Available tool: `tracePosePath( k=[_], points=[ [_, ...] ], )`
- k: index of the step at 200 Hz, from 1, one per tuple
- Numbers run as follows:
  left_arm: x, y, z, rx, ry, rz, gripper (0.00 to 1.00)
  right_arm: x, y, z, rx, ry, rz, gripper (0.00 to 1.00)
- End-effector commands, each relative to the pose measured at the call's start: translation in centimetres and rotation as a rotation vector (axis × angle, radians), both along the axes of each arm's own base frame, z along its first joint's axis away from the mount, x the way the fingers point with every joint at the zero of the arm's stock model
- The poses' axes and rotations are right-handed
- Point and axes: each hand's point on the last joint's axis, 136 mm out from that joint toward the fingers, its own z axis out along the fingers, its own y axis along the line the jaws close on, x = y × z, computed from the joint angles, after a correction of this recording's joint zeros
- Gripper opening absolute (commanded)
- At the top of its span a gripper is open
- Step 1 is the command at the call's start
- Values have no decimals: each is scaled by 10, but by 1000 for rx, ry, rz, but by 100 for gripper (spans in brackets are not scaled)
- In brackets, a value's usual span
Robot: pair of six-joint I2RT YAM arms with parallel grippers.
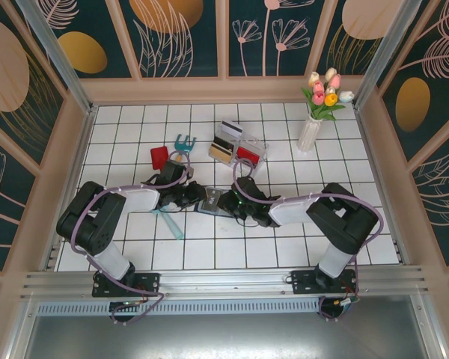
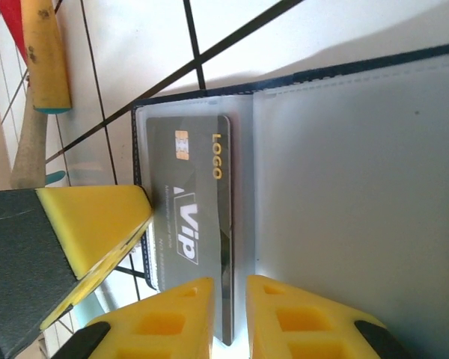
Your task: Take the credit cards out of the card holder
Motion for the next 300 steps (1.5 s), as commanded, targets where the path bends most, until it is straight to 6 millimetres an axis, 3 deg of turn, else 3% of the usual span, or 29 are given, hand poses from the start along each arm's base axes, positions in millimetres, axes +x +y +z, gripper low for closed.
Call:
tracePosePath(
  k=[1,61,142,203,300],
  points=[
    [-23,16,-31,94,90,-3,21,3,10,4,55,-20,39,20],
    [-25,16,-31,91,91,-6,21,4,9,-11,21,27,35,21],
    [-31,17,-34,89,100,-18,21,6,20,-6,59,16,72,13],
    [-31,19,-33,97,97,-12,22,7,5,-1,59,6,34,0],
    [-30,20,-30,119,79,-37,24,-8,-13,-11,15,50,27,0]
  ],
)
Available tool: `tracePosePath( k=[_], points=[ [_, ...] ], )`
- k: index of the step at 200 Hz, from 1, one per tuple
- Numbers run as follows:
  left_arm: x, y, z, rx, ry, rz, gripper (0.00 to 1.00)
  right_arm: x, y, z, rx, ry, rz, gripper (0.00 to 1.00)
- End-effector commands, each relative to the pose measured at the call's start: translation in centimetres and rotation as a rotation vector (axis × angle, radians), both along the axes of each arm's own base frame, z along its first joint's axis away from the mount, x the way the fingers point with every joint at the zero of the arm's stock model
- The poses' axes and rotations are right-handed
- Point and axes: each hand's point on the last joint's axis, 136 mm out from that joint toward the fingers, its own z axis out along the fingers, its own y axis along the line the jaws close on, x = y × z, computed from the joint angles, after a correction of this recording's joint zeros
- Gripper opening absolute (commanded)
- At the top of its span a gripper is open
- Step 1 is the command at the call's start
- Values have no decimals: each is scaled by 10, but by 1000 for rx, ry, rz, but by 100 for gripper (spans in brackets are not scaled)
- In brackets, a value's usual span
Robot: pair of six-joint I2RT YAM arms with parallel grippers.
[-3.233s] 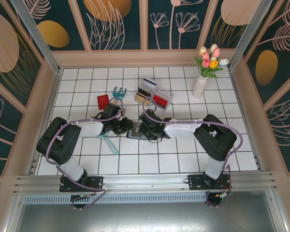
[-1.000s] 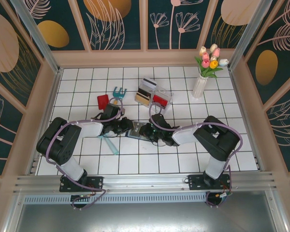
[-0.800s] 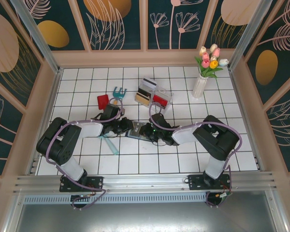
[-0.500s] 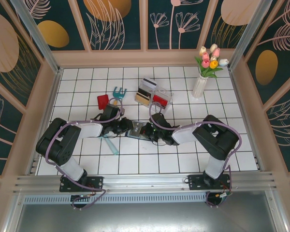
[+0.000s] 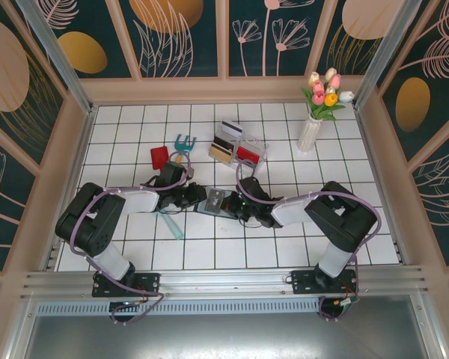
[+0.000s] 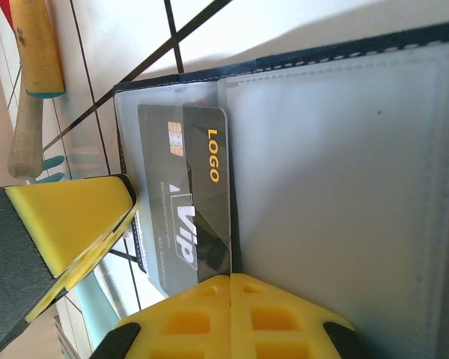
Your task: Take the credit cards out of the card holder
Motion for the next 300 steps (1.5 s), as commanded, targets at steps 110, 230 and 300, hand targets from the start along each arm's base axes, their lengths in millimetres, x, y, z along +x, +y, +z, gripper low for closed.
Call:
tracePosePath(
  k=[110,230,300],
  points=[
    [-30,15,-28,98,117,-37,23,2,-3,-20,-76,67,-10,22],
    [-28,16,-28,106,118,-22,23,2,-19,-13,-75,47,-40,3],
    [-12,10,-5,83,67,-11,24,-9,-36,5,-97,12,29,0]
  ],
)
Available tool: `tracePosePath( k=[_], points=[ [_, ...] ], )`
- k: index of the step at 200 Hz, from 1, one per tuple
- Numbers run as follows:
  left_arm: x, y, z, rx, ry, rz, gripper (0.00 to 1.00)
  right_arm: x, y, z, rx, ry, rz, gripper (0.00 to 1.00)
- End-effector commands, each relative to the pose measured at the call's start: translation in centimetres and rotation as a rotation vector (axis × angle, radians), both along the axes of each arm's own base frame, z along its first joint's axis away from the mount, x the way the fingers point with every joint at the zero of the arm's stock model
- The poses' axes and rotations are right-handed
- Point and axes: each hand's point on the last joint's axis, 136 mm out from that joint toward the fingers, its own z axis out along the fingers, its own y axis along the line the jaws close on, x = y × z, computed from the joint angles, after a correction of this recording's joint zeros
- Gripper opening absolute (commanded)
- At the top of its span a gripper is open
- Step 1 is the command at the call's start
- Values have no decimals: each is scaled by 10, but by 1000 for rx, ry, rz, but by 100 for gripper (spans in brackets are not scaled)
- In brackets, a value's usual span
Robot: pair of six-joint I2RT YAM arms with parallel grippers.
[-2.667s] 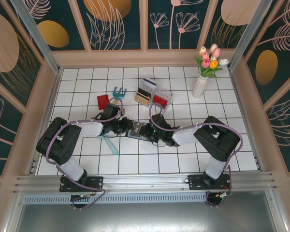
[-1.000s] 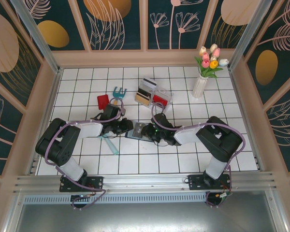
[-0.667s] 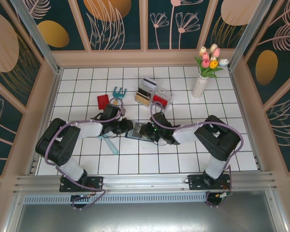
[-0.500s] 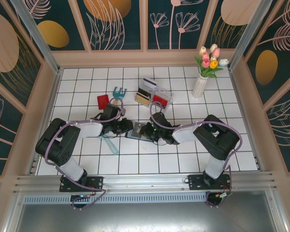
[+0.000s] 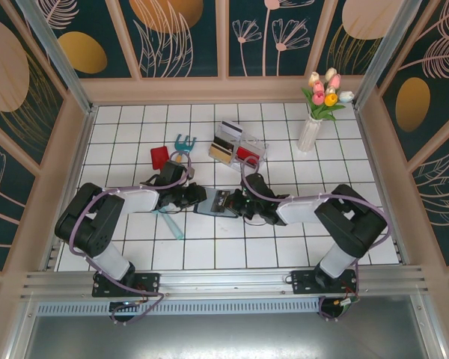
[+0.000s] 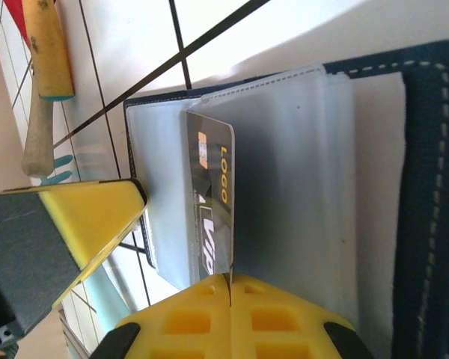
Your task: Take the credit cards out of the card holder
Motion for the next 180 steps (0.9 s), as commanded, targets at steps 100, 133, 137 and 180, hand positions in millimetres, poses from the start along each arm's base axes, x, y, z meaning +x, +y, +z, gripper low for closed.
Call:
tracePosePath(
  k=[100,133,137,180],
  points=[
    [18,-28,134,-367,-159,-109,67,11,-37,129,325,-382,99,0],
    [11,-38,176,-497,-257,-182,73,9,-28,175,463,-483,218,0],
    [10,-39,180,-518,-260,-189,73,8,-26,180,477,-487,233,0],
    [4,-47,206,-646,-279,-237,67,16,-19,204,558,-514,307,0]
  ],
)
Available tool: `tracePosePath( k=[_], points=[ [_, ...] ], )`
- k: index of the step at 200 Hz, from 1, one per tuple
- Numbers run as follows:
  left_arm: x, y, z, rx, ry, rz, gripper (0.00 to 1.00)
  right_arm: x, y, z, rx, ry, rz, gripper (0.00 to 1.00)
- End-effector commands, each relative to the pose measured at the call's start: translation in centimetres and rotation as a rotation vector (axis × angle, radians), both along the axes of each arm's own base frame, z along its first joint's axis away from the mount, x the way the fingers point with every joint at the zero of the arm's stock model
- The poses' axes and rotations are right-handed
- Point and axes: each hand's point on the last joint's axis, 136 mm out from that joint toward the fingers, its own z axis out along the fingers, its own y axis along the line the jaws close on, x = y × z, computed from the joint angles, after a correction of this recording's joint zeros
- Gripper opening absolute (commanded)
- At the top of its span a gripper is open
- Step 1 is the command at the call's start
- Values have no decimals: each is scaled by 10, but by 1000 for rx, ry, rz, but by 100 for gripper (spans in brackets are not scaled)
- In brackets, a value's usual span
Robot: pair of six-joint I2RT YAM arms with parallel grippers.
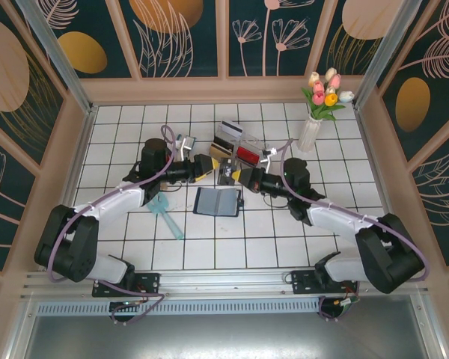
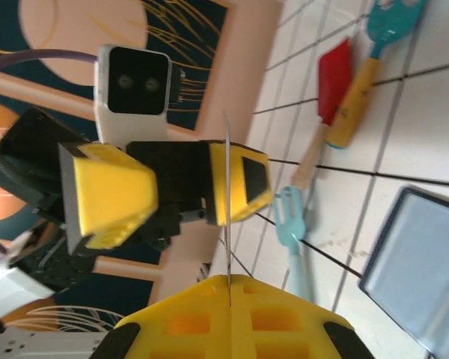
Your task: Take the credit cards out of the card holder
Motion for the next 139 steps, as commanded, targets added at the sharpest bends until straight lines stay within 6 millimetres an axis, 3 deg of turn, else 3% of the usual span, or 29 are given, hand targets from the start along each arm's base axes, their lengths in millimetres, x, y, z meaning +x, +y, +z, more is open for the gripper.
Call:
tracePosePath(
  k=[1,43,91,104,139],
  points=[
    [-9,-7,30,-115,-48,-71,66,-4,8,37,87,-106,101,0],
    [-7,-8,50,-190,-51,-69,37,-2,12,43,137,-89,123,0],
    [-2,-8,45,-197,-22,-38,0,3,13,49,165,-73,103,0],
    [0,-7,47,-202,-22,-17,0,7,13,48,163,-55,82,3],
    [9,-2,54,-235,-4,65,0,14,17,49,192,-14,-28,32]
  ],
)
